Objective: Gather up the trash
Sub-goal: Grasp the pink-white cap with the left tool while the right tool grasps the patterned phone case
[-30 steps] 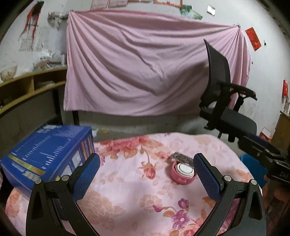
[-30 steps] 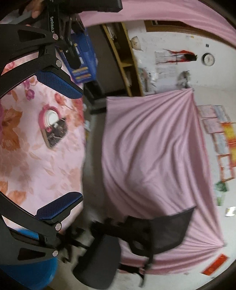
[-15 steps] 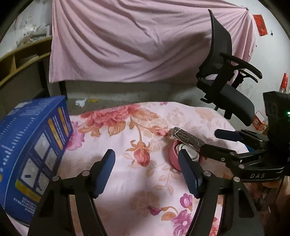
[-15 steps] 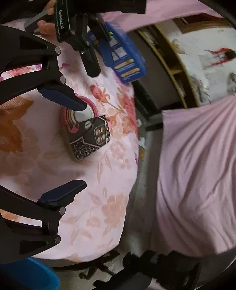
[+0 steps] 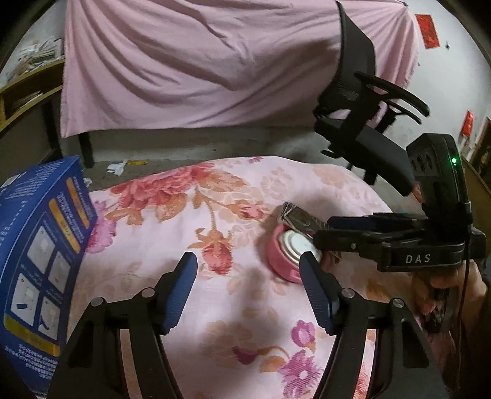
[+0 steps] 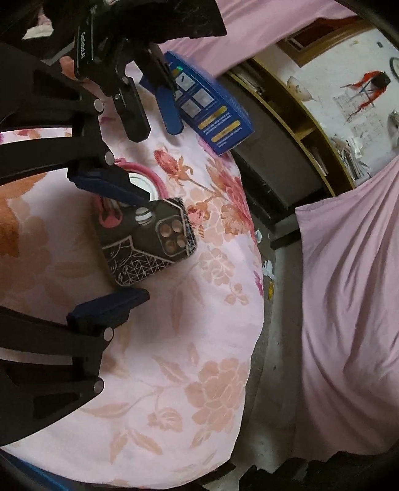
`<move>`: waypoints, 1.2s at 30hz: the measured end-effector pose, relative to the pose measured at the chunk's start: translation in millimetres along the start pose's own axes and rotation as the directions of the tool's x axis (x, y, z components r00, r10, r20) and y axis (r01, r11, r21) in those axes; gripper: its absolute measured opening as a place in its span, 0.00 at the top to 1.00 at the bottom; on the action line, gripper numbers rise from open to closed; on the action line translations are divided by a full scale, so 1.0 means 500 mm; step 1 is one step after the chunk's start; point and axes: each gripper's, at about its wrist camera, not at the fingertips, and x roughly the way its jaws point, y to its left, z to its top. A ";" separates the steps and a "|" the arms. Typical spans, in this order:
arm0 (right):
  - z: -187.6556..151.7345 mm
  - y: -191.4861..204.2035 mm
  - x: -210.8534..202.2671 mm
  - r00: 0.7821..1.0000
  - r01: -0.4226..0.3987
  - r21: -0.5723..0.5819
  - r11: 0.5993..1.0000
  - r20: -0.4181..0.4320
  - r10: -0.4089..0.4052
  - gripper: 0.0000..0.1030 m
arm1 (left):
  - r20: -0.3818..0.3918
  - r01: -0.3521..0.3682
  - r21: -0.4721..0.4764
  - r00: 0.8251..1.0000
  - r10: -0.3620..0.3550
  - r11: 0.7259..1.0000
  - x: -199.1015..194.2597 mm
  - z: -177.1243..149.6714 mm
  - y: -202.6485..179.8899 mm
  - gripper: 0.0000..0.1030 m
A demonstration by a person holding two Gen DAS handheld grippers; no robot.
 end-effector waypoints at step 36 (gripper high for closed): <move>-0.060 -0.026 -0.072 0.984 0.162 0.041 0.986 0.064 -0.164 0.47 | -0.092 -0.130 0.155 0.985 0.145 0.979 0.084 0.005 -0.062 0.49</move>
